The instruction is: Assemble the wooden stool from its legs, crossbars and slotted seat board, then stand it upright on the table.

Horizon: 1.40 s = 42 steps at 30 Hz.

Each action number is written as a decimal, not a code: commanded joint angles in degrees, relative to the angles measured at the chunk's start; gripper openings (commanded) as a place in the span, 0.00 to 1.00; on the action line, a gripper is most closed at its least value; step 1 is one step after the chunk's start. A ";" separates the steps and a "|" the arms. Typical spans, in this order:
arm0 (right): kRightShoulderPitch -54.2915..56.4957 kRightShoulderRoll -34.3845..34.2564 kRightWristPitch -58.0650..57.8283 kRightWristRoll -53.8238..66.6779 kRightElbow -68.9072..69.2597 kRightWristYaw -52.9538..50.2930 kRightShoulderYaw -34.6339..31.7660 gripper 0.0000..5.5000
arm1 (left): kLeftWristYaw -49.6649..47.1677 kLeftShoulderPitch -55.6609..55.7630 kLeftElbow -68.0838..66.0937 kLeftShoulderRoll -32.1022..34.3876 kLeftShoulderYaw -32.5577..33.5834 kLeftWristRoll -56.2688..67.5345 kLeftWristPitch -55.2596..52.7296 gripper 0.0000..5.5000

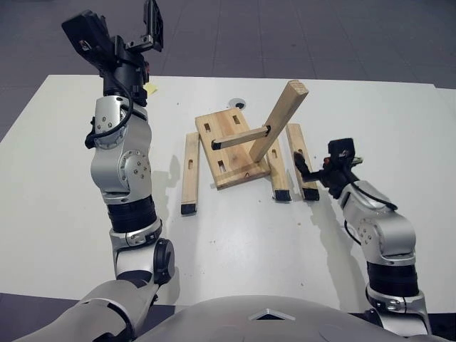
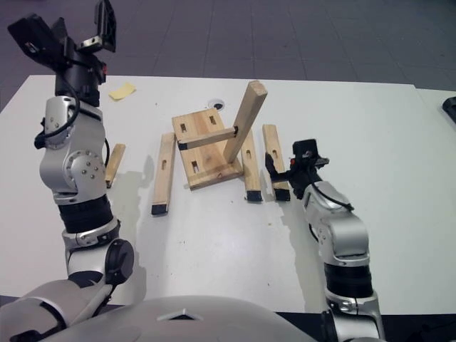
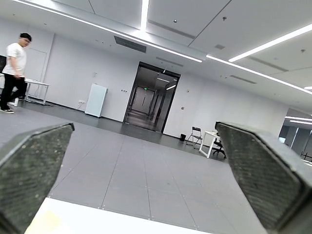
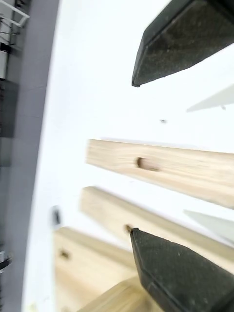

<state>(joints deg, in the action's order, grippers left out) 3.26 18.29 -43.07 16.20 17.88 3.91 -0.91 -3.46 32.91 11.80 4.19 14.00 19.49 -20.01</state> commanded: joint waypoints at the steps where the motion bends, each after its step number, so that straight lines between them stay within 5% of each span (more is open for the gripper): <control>1: -0.54 -1.26 -1.90 -2.87 -3.02 -1.09 1.75 0.98 | -0.56 0.57 -0.44 0.36 -0.43 -0.28 -1.28 0.98; 7: -1.11 -2.80 -4.15 -5.04 -4.93 -2.06 1.41 0.98 | -0.67 -0.10 -0.29 -0.04 -1.41 -0.42 -2.89 0.98; 14: 0.79 -6.65 -15.94 0.57 -2.04 -1.25 -3.89 0.79 | -1.62 0.50 -1.19 1.04 -1.71 -0.38 -9.73 0.98; 27: 7.58 -5.76 -34.48 -0.17 1.21 -1.15 -4.23 0.45 | -4.09 0.29 -1.71 0.85 -3.02 -2.45 -15.81 0.98; 35: 7.71 -4.81 -26.66 -1.72 2.90 0.15 -5.89 0.37 | -3.80 -0.04 -3.47 1.02 -2.22 -2.70 -15.87 0.98; 42: 15.37 -3.72 -5.52 -0.39 5.86 1.35 -16.50 0.37 | -5.14 1.91 -7.72 1.89 11.54 7.09 -17.71 0.98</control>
<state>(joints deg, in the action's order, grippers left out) 13.54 13.44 -56.45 14.52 20.64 3.69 -14.95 -8.97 32.99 5.14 4.96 20.30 21.72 -36.70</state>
